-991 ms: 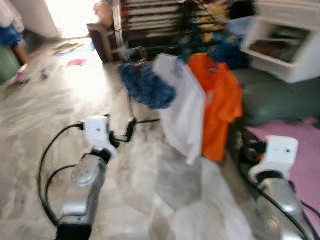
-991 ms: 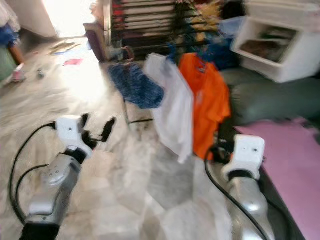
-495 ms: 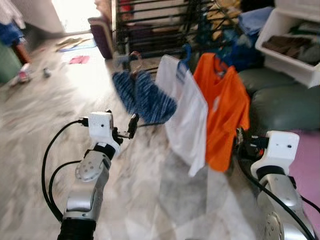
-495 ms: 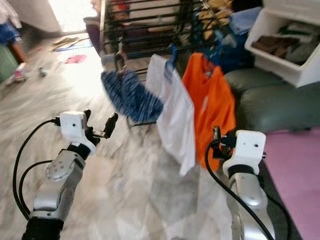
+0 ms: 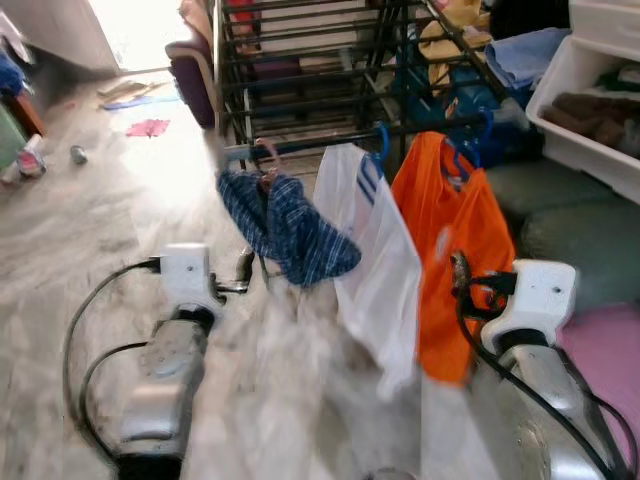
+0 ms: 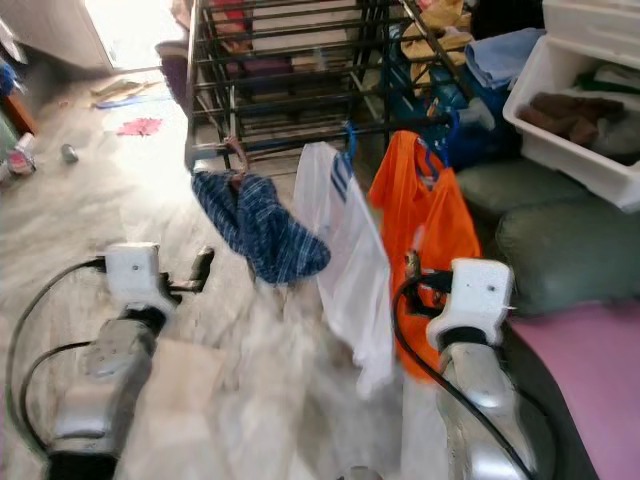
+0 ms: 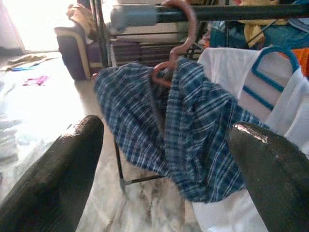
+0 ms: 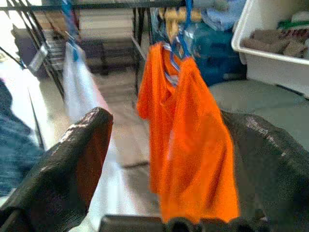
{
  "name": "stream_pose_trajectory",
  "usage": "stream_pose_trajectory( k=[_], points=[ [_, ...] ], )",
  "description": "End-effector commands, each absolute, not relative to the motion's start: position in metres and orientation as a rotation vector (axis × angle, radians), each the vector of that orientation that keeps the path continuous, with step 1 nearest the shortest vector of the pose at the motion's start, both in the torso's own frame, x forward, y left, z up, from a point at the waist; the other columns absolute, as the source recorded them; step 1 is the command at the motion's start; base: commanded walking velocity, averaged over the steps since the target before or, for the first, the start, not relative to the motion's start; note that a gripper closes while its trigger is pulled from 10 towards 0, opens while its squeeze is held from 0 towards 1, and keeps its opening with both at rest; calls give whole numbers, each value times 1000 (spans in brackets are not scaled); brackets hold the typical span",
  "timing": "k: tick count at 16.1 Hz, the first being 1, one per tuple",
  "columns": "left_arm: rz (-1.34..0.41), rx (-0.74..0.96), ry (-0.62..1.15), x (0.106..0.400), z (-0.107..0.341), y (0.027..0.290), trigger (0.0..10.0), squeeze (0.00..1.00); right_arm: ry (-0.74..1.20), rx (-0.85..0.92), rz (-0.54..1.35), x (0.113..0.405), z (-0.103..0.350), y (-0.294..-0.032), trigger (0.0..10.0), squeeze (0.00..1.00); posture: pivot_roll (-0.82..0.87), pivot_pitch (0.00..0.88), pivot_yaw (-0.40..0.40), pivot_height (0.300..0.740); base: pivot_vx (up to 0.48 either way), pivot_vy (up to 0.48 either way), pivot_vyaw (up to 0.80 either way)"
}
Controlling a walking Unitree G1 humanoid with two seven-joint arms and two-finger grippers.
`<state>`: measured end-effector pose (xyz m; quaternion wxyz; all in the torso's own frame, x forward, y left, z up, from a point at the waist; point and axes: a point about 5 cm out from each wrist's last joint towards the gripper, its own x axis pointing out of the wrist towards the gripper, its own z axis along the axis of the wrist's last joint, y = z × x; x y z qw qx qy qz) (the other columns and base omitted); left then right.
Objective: Hang hanger
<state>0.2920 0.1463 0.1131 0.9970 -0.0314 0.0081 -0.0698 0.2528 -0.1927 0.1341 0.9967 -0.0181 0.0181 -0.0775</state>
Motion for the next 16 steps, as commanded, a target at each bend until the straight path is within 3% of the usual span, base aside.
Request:
stream_pose_trajectory(
  k=[1,5,13,16],
  points=[
    [-99,-26,17,292,115,160,10000,0,21,-19,-118,255,136,-182,10000,0,-89,41,55,740,472,0,800],
    [-94,-28,14,294,116,160,10000,0,18,-17,-105,258,134,-181,10000,0,-82,50,60,740,440,0,780],
    [-155,-65,21,292,116,150,10000,0,35,-25,-189,260,129,-188,10000,0,-79,55,61,740,35,0,0],
    [-160,-72,21,293,116,147,10000,0,37,-46,-194,261,129,-190,10000,0,-82,57,58,740,0,0,-800]
  ],
)
